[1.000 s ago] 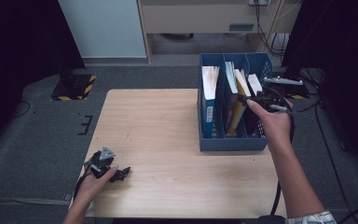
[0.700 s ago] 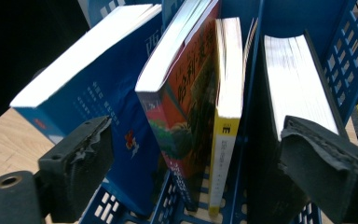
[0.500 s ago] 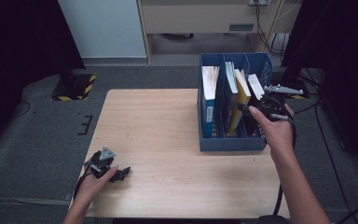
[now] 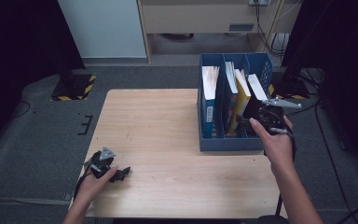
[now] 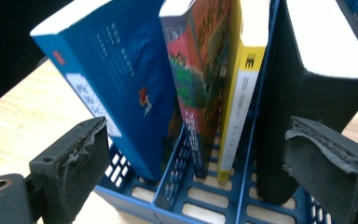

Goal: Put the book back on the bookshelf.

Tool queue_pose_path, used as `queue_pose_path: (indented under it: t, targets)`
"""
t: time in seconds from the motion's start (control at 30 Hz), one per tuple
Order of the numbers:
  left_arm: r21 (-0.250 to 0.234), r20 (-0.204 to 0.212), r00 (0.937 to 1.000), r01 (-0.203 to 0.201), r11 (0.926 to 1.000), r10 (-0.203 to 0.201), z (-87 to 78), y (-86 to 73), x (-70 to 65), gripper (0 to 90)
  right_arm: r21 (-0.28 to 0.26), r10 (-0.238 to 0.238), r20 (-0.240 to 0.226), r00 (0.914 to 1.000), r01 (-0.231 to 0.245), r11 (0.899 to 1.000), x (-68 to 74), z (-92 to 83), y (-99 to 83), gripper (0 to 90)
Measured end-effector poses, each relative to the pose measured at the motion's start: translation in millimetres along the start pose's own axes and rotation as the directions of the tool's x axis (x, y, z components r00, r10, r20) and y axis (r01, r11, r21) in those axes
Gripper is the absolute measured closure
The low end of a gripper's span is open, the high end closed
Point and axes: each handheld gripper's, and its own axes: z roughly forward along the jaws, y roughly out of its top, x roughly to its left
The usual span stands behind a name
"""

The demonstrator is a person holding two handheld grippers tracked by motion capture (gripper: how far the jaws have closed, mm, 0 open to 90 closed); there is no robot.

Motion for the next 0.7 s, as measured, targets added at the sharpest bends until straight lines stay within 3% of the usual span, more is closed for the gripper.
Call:
queue_pose_path:
  t: [0.7]
  targets:
    - [-0.003, 0.0, 1.0, -0.001, 1.0, 0.001, -0.1, -0.4, -0.3, 0.0, 0.072, 0.03, -0.027, 0.9992, -0.028, 0.997, -0.1, 8.6, -60.9, 6.1]
